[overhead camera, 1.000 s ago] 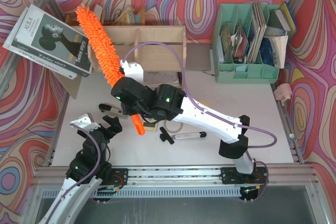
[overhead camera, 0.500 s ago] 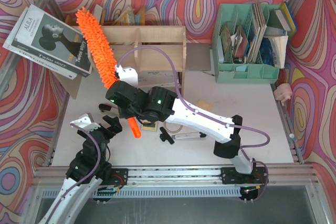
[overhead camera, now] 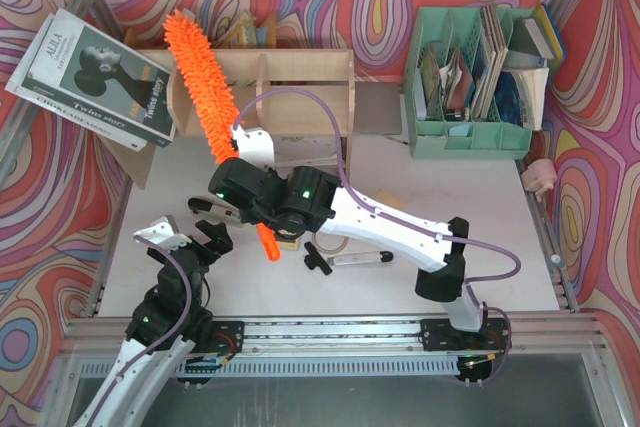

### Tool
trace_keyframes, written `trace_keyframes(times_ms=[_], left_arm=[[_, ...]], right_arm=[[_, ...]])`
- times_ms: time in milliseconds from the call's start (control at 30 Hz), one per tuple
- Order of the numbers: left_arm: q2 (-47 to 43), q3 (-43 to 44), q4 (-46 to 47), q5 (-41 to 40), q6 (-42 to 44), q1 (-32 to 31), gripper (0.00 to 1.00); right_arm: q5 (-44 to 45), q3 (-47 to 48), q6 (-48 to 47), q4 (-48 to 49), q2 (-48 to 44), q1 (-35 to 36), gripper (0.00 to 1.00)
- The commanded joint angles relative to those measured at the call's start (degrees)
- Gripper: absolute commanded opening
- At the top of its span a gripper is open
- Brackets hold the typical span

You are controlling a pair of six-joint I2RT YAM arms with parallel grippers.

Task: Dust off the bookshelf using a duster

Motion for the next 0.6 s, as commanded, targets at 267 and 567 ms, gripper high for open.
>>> trace_keyframes(times_ms=[267,567], left_arm=[[-0.49,-0.93,0.41,0.33,0.69,-0.13,0.98],[-0.35,-0.99,0.65,0.42,0.73,-0.13,0.98]], right_arm=[[7.93,-4.07,2.95,-2.36,-8.36,-1.78,0.00],[-0.27,5.90,-3.91,2.59,-0.78,0.65,0.00]])
